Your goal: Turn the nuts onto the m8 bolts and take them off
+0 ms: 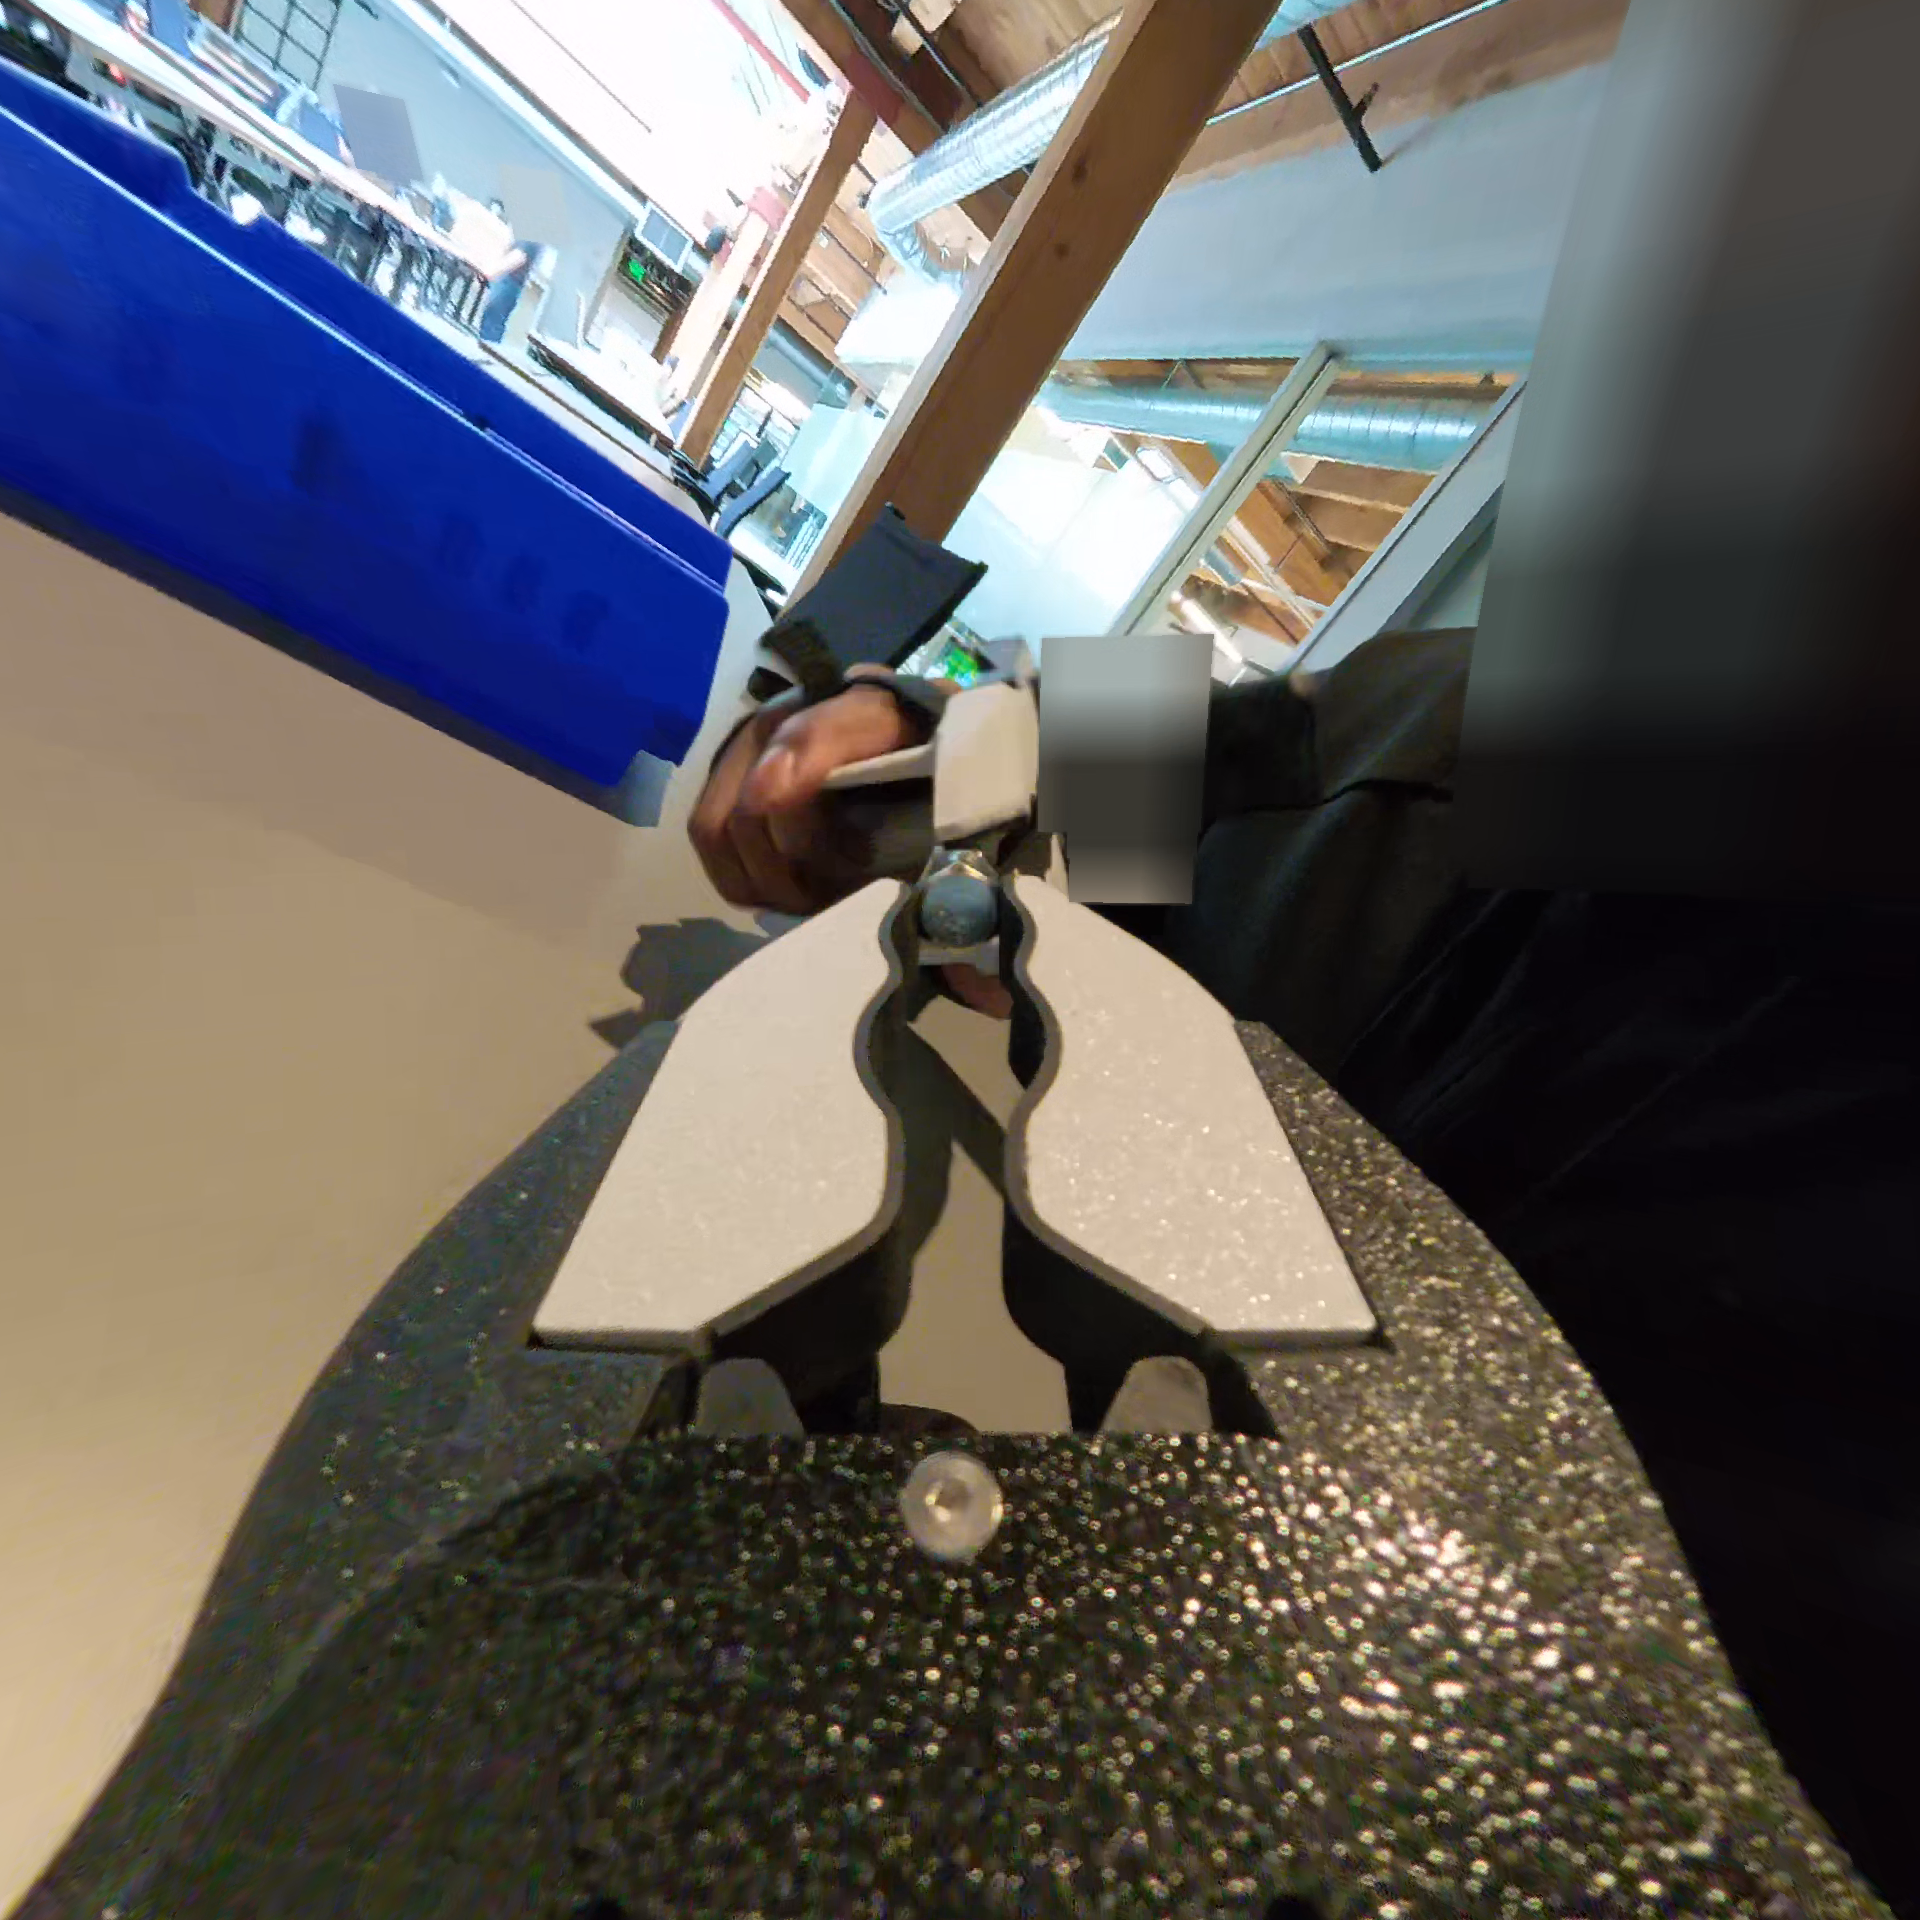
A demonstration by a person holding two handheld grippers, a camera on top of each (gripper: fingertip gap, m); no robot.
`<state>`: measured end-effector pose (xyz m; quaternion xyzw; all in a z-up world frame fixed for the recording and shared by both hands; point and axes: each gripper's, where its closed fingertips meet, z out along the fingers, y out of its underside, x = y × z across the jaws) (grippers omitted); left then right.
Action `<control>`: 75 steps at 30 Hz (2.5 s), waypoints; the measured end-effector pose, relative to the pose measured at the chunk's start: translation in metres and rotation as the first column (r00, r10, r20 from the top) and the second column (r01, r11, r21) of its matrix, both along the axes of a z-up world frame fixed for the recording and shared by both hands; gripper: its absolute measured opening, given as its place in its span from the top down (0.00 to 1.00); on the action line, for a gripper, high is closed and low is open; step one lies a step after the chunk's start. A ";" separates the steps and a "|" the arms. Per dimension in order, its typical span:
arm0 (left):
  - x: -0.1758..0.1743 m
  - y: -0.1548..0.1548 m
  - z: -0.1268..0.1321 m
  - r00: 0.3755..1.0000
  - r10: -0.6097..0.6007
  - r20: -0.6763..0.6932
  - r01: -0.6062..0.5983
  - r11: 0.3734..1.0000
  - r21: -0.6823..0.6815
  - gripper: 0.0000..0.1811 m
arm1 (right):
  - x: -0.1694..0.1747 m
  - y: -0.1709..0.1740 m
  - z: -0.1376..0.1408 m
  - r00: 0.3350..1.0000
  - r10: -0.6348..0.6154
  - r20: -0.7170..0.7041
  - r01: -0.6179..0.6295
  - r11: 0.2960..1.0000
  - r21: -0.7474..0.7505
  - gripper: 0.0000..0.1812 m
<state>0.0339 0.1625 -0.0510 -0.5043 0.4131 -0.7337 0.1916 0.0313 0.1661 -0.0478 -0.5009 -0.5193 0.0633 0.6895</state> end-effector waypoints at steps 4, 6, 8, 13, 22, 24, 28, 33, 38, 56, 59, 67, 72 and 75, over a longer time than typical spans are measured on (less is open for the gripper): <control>0.002 -0.002 -0.003 0.999 -0.023 -0.029 0.022 0.999 -0.045 0.92 | 0.001 -0.003 -0.004 0.960 -0.126 0.250 0.014 0.913 0.408 0.92; 0.003 -0.002 -0.003 0.999 -0.027 -0.029 0.025 0.998 -0.061 0.92 | 0.003 -0.003 -0.003 0.958 -0.133 0.255 0.006 0.897 0.442 0.92; 0.003 -0.003 -0.002 0.999 -0.032 -0.024 0.030 0.997 -0.067 0.92 | 0.004 -0.004 -0.002 0.957 -0.138 0.256 0.000 0.880 0.474 0.92; 0.003 0.000 0.002 0.999 -0.039 -0.010 0.037 0.989 -0.144 0.92 | 0.006 -0.006 -0.001 0.919 -0.227 0.323 -0.035 0.769 0.639 0.92; 0.001 0.017 -0.002 0.996 0.086 -0.017 -0.087 0.996 -0.031 0.92 | 0.030 0.013 0.026 0.969 -0.221 0.106 0.150 0.876 0.458 0.92; 0.002 0.021 -0.004 0.993 0.119 -0.029 -0.118 0.993 0.003 0.92 | 0.051 0.028 0.041 0.966 -0.257 0.029 0.234 0.915 0.329 0.92; 0.003 0.025 -0.006 0.989 0.141 -0.043 -0.141 0.990 0.011 0.92 | 0.148 0.071 0.057 0.889 -0.457 0.007 0.456 0.887 -0.072 0.92; 0.006 0.020 -0.010 0.989 0.134 -0.063 -0.132 0.990 0.045 0.92 | 0.256 0.061 0.078 0.799 -0.575 -0.177 0.481 0.787 -0.386 0.92; 0.007 0.020 -0.011 0.988 0.136 -0.069 -0.132 0.990 0.054 0.92 | 0.297 0.040 0.099 0.735 -0.650 -0.194 0.568 0.746 -0.349 0.92; 0.007 0.019 -0.011 0.986 0.157 -0.062 -0.152 0.985 0.084 0.92 | 0.364 0.003 -0.044 0.544 -0.816 0.195 0.766 0.387 -0.514 0.92; 0.008 0.018 -0.012 0.985 0.162 -0.064 -0.155 0.983 0.100 0.92 | 0.351 0.010 -0.040 0.541 -0.811 0.223 0.790 0.398 -0.467 0.92; 0.010 0.014 -0.014 0.985 0.153 -0.074 -0.145 0.983 0.110 0.92 | 0.373 0.018 -0.043 0.541 -0.798 0.266 0.739 0.300 -0.603 0.92; 0.010 0.011 -0.015 0.986 0.144 -0.080 -0.134 0.984 0.119 0.92 | 0.386 0.029 -0.066 0.544 -0.731 0.411 0.730 0.171 -0.662 0.92; 0.011 0.010 -0.015 0.986 0.143 -0.085 -0.132 0.983 0.126 0.92 | 0.389 0.030 -0.073 0.531 -0.709 0.464 0.737 0.116 -0.665 0.92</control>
